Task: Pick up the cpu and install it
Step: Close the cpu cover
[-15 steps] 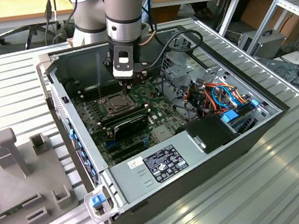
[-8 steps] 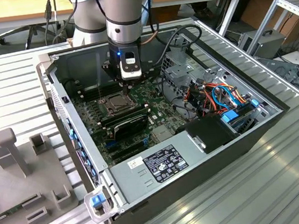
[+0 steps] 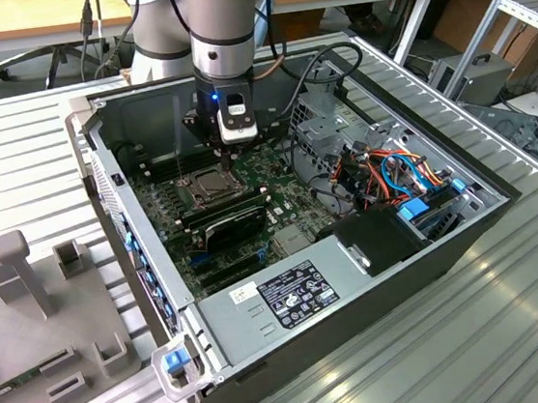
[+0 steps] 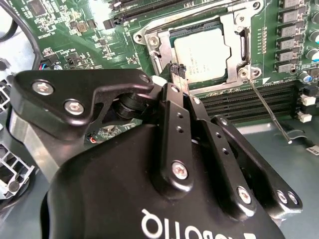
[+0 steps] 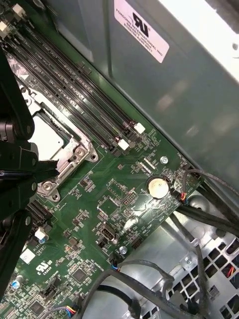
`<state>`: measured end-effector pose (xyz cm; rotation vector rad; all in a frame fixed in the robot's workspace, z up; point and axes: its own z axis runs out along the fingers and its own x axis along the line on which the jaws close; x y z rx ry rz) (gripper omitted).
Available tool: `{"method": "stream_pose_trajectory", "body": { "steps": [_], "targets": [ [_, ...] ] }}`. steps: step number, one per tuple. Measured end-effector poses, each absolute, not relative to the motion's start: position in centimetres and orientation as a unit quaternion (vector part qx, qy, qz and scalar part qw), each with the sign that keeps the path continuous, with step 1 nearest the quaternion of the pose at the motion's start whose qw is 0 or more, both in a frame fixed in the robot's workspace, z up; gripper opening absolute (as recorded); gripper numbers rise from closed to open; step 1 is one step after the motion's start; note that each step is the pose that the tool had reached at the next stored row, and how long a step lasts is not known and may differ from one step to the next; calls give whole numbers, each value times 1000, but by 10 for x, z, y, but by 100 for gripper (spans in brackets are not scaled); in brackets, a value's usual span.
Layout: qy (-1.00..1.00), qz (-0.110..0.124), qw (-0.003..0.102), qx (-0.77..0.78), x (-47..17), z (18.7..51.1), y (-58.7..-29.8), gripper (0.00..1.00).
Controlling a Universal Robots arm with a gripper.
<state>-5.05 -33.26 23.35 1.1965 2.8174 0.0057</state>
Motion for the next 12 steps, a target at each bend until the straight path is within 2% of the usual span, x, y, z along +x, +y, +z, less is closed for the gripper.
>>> {"method": "stream_pose_trajectory", "body": {
  "steps": [4, 12],
  "targets": [
    [923, -1, 30, 383, -51, 233, -333, 11],
    [943, 1, 30, 332, -51, 232, -333, 11]
  ]
}}
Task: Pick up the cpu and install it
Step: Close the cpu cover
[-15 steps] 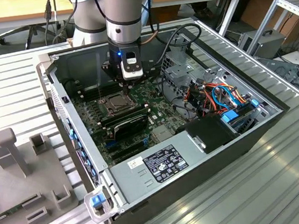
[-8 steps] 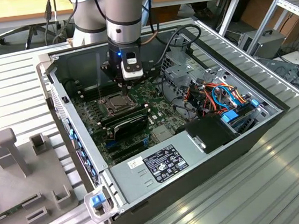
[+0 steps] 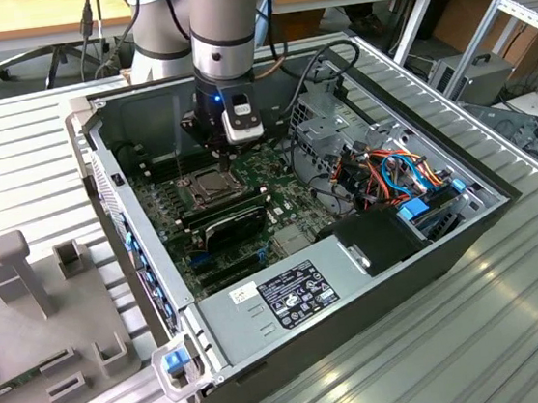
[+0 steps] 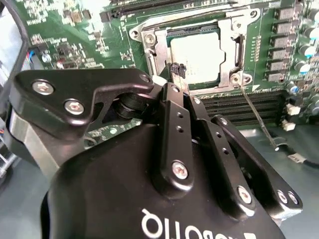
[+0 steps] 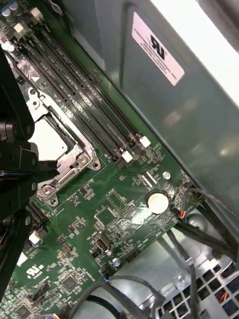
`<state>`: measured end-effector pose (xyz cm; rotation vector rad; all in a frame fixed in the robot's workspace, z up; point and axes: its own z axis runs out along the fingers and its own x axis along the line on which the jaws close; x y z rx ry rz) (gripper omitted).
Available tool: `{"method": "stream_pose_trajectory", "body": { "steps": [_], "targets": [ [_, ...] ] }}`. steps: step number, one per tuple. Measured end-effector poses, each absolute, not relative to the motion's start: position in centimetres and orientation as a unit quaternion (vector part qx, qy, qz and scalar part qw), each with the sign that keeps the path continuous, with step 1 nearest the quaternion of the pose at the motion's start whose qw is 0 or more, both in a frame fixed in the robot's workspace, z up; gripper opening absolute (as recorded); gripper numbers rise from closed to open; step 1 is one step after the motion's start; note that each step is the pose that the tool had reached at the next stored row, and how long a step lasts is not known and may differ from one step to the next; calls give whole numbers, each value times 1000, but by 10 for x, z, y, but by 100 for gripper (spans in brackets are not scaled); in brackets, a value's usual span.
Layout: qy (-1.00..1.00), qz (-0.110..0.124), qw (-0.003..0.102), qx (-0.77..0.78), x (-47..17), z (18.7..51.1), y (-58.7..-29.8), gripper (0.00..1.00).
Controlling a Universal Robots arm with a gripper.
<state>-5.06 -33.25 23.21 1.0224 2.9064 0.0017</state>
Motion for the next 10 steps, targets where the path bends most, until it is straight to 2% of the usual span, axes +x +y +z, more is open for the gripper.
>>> {"method": "stream_pose_trajectory", "body": {
  "steps": [10],
  "targets": [
    [980, 5, 30, 197, -51, 229, -333, 11]
  ]
}}
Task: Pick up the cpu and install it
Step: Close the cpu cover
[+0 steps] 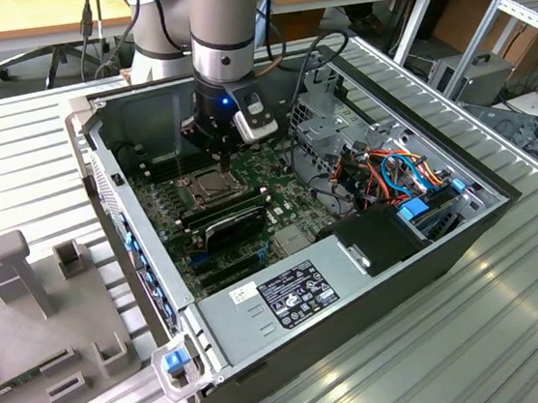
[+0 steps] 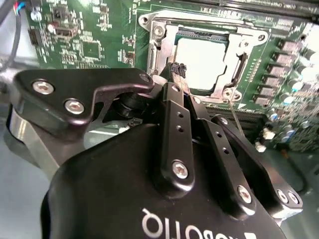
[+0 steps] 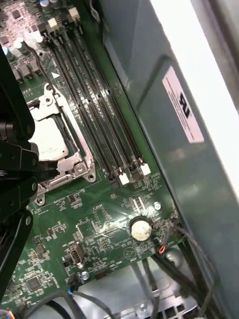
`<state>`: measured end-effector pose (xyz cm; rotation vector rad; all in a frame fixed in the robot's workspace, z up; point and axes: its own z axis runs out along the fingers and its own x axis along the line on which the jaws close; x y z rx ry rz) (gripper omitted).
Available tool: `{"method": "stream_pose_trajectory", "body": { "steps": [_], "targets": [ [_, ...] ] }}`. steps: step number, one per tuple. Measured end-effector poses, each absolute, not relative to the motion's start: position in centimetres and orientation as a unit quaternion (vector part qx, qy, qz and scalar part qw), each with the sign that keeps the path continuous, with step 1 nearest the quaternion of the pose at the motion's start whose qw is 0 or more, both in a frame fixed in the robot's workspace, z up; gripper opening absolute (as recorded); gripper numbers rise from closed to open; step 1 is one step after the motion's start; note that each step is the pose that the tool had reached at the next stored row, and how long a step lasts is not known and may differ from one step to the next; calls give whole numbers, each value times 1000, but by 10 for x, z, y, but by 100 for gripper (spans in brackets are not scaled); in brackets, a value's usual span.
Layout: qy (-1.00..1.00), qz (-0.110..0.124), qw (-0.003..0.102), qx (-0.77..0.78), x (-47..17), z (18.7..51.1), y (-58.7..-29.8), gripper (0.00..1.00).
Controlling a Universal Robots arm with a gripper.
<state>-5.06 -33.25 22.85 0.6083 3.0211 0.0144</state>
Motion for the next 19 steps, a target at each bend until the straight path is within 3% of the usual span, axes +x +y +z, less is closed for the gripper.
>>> {"method": "stream_pose_trajectory", "body": {
  "steps": [16, 19],
  "targets": [
    [997, 7, 29, 65, -51, 225, -333, 11],
    [998, 6, 20, 64, -51, 225, -333, 11]
  ]
}}
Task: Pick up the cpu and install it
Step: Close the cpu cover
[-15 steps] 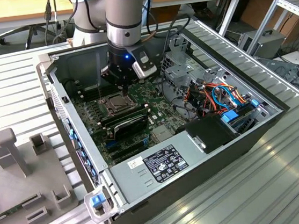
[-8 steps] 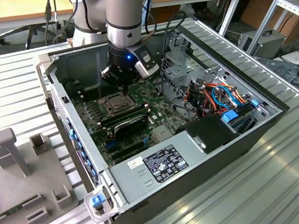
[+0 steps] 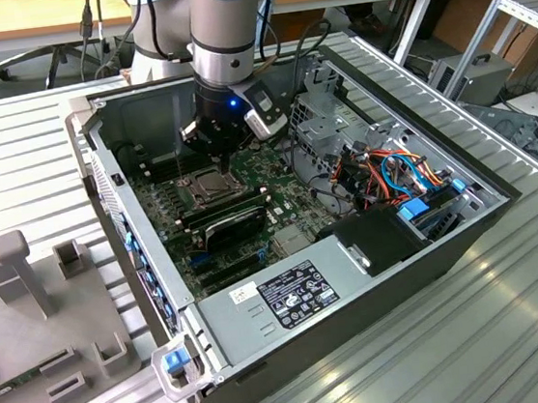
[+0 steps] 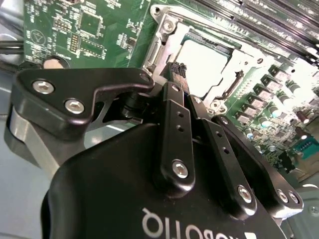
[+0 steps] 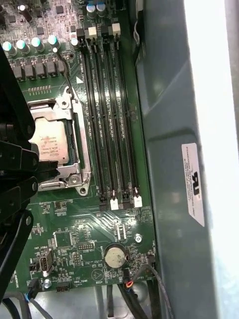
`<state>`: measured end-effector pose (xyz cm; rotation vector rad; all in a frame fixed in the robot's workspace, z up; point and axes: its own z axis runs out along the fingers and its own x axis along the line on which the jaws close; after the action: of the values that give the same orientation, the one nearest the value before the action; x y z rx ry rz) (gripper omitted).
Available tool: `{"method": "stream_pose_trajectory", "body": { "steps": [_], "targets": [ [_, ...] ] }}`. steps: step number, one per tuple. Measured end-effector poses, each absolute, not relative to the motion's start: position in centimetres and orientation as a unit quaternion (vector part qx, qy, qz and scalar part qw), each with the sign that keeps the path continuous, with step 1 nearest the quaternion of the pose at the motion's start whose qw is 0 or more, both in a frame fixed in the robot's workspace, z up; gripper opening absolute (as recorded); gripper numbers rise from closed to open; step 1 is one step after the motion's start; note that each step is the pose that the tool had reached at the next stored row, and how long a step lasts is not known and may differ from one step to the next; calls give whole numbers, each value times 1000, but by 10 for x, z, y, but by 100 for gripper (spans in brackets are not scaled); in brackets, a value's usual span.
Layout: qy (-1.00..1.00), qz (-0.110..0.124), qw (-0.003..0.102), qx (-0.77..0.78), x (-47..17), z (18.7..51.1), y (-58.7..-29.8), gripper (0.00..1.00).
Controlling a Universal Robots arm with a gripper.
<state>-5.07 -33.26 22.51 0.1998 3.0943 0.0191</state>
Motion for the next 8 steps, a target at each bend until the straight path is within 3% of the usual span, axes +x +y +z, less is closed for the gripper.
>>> {"method": "stream_pose_trajectory", "body": {
  "steps": [8],
  "targets": [
    [1000, 7, 20, 13, -51, 224, -333, 11]
  ]
}}
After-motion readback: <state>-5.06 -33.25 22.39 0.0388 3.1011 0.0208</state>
